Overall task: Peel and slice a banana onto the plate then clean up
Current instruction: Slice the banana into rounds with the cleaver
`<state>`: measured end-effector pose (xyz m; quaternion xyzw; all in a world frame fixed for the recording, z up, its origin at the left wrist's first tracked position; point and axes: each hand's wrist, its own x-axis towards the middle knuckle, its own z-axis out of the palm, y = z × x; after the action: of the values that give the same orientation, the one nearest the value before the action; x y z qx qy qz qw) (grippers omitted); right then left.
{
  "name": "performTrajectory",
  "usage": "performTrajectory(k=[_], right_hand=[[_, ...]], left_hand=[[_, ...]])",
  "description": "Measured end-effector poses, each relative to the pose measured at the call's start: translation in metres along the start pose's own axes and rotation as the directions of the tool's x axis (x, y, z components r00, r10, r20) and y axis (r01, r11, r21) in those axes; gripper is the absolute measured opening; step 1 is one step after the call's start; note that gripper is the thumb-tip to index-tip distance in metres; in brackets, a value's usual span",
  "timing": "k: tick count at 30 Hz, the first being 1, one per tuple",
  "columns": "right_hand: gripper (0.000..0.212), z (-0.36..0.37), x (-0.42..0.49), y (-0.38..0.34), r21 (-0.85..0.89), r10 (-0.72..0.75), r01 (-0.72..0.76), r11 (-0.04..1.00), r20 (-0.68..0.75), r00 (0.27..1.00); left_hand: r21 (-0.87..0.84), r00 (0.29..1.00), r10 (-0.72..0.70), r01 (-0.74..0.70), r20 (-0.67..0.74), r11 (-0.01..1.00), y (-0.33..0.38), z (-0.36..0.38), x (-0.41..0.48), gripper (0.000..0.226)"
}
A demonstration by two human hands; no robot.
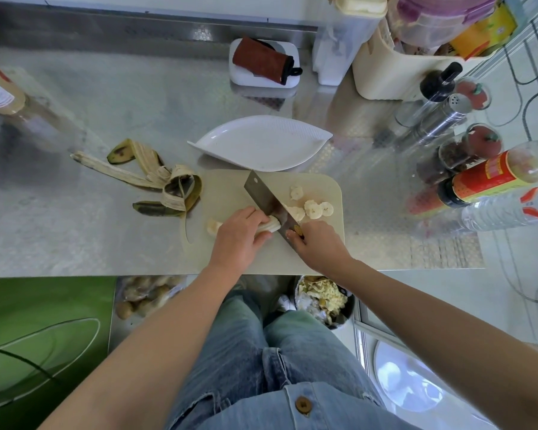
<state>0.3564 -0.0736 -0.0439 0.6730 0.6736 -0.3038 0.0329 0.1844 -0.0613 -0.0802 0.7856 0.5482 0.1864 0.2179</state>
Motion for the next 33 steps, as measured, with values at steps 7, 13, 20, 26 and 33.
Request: performTrajectory(k=[7, 13, 20, 26, 33], right_hand=[[0.046, -0.020, -0.003, 0.004, 0.051, -0.027, 0.028, 0.998, -0.030, 0.999], [0.043, -0.030, -0.006, 0.003, -0.010, -0.036, 0.036, 0.999, 0.020, 0.999], [0.045, -0.026, -0.006, 0.000, -0.038, -0.020, 0.021, 0.999, 0.041, 0.999], [0.039, -0.009, -0.002, -0.006, -0.013, 0.000, 0.000, 1.000, 0.015, 1.000], [0.045, -0.008, -0.001, -0.005, 0.025, -0.021, 0.022, 0.999, -0.024, 1.000]], left_hand=[[0.024, 1.000, 0.012, -0.012, -0.009, 1.000, -0.008, -0.003, -0.007, 0.036], [0.043, 1.000, 0.011, -0.011, -0.012, 0.999, -0.007, -0.004, -0.008, 0.031], [0.046, 1.000, 0.009, -0.008, -0.013, 0.999, -0.006, -0.004, -0.007, 0.031], [0.052, 1.000, 0.010, -0.009, -0.025, 0.999, -0.005, -0.004, -0.006, 0.032], [0.042, 0.999, 0.011, -0.010, -0.032, 0.999, -0.005, -0.004, -0.007, 0.031]])
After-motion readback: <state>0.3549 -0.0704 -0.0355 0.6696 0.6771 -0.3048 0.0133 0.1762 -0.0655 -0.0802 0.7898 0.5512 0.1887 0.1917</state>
